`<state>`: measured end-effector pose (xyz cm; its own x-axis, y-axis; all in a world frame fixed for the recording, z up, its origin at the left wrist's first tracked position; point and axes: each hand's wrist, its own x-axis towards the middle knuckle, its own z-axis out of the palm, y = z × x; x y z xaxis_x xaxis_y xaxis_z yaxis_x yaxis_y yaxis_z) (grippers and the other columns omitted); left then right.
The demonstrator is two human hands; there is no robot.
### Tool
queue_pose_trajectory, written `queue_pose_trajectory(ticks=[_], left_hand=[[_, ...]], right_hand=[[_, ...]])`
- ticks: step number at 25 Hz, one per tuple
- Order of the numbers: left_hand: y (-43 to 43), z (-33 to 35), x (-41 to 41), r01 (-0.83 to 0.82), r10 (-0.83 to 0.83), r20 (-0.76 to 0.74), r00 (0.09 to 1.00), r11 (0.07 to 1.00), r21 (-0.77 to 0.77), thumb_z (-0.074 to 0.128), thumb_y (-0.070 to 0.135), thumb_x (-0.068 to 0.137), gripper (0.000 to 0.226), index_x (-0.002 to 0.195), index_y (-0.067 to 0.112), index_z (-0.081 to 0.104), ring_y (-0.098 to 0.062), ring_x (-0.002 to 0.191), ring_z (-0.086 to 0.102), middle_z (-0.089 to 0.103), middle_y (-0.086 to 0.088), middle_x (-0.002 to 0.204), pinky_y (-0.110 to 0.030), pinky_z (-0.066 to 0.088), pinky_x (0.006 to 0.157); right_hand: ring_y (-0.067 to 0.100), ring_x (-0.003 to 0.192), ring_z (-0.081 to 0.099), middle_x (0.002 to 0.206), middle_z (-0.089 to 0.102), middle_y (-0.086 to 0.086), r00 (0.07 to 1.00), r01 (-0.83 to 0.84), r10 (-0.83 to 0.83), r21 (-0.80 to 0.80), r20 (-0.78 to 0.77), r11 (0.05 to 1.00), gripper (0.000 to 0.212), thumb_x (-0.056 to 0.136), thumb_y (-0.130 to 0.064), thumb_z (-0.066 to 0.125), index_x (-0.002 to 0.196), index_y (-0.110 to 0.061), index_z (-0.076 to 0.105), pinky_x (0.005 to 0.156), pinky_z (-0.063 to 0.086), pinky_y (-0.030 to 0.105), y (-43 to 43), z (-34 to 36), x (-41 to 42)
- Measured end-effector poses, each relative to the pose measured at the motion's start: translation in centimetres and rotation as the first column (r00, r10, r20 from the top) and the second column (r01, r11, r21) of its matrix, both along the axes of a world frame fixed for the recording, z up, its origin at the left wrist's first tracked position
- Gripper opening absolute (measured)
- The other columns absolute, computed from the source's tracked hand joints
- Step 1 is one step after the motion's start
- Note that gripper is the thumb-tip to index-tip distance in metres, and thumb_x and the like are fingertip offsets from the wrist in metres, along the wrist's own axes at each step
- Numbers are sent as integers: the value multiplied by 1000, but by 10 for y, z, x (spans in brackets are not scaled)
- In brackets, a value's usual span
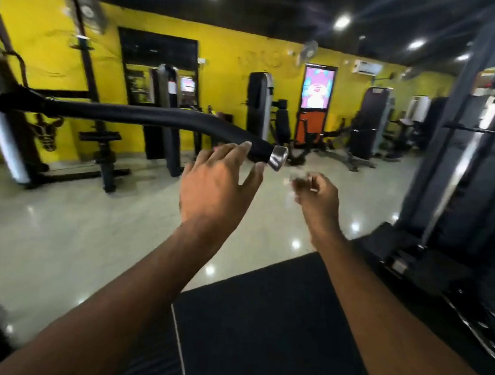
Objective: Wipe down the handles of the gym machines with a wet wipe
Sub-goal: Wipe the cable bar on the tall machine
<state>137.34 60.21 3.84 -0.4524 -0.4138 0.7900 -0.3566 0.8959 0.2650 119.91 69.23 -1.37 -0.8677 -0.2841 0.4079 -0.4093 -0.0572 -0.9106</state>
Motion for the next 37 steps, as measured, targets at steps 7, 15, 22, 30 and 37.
queue_pose_trajectory(ticks=[7, 15, 22, 30, 37], left_hand=[[29, -15, -99, -378, 379, -87, 921, 925, 30, 51, 63, 91, 56, 131, 25, 61, -22, 112, 60, 65, 3, 127, -39, 51, 84], [77, -6, -121, -738, 735, -165, 658, 673, 53, 61, 64, 83, 50, 116, 27, 69, -15, 104, 59, 68, 10, 113, -36, 48, 83], [90, -8, -101, -886, 878, -250, 409, 447, 121, 63, 56, 76, 38, 102, 30, 73, -8, 93, 59, 69, 18, 96, -43, 51, 81], [94, -50, -87, -953, 969, -208, 129, 179, 245, 67, 47, 76, 37, 109, 30, 74, 0, 89, 57, 58, 27, 88, -5, 36, 79], [87, -76, -96, -955, 982, -185, -32, 24, 295, 75, 32, 77, 36, 112, 27, 73, -8, 95, 61, 70, 13, 94, -17, 44, 82]], right_hand=[[22, 106, 68, 111, 72, 8, 739, -672, 649, -253, -179, 695, 26, 89, 4, 62, 112, -7, 68, 89, 57, 40, -64, 27, -77], [19, 111, 64, 113, 69, 3, 350, -922, 653, -125, -671, 366, 20, 89, -7, 69, 109, -8, 70, 87, 55, 41, -85, 38, -90], [15, 121, 57, 126, 61, 5, 54, -988, 486, 24, -872, 153, 25, 93, -7, 64, 118, -6, 68, 97, 50, 33, -123, 38, -39], [29, 121, 57, 126, 63, 14, -197, -976, 274, 214, -941, 34, 28, 94, -6, 65, 121, 0, 67, 106, 42, 43, -157, 5, 4], [30, 123, 51, 132, 53, 13, -210, -976, 187, 195, -960, -94, 28, 96, -9, 61, 120, 5, 66, 108, 41, 42, -166, -19, 14]])
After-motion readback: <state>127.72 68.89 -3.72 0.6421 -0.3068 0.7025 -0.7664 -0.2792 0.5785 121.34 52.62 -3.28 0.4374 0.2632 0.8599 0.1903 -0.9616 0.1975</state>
